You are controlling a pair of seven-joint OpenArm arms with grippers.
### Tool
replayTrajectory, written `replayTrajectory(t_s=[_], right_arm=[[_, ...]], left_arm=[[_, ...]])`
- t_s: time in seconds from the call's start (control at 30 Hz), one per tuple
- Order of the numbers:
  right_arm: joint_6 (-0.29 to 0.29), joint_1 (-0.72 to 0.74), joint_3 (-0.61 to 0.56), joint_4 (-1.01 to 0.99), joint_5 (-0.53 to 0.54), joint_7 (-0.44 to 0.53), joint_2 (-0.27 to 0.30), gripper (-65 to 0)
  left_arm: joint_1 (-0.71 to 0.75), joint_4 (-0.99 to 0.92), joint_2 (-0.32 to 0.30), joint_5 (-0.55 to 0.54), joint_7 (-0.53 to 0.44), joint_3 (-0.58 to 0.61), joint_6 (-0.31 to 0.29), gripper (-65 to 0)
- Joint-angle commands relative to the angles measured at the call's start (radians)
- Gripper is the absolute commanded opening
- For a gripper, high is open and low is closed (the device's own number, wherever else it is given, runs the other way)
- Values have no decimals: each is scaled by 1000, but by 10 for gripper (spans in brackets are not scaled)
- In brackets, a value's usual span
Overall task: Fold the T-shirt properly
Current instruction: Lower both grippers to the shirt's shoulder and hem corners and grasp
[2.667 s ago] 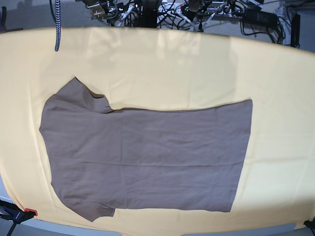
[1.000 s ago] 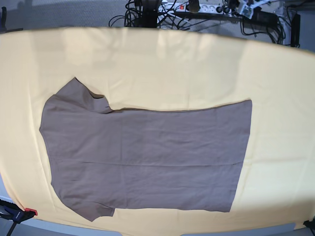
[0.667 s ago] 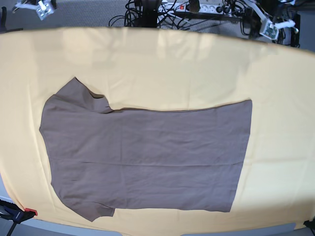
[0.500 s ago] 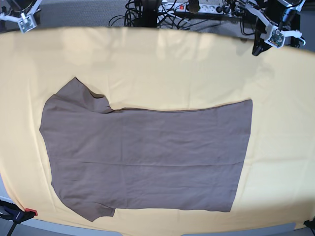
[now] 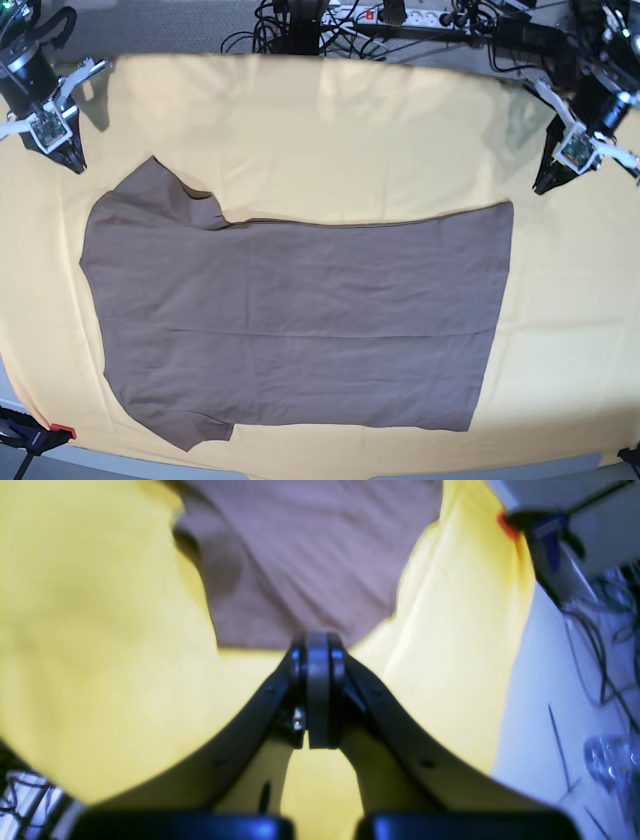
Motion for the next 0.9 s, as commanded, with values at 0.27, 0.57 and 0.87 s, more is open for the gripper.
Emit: replayTrajectory(t_s=[0.27, 0.57, 0.87], right_arm=[[-18, 99, -257, -92, -143, 14, 21, -638], [-79, 98, -286, -98, -206, -5, 21, -350], [-91, 134, -286, -188, -206, 2, 21, -350]], left_arm=[[-276, -263, -218, 70, -150, 230, -118, -374], [-599, -409, -282, 292, -211, 600, -118, -317], [-838, -549, -274, 440, -229, 896, -40, -341]])
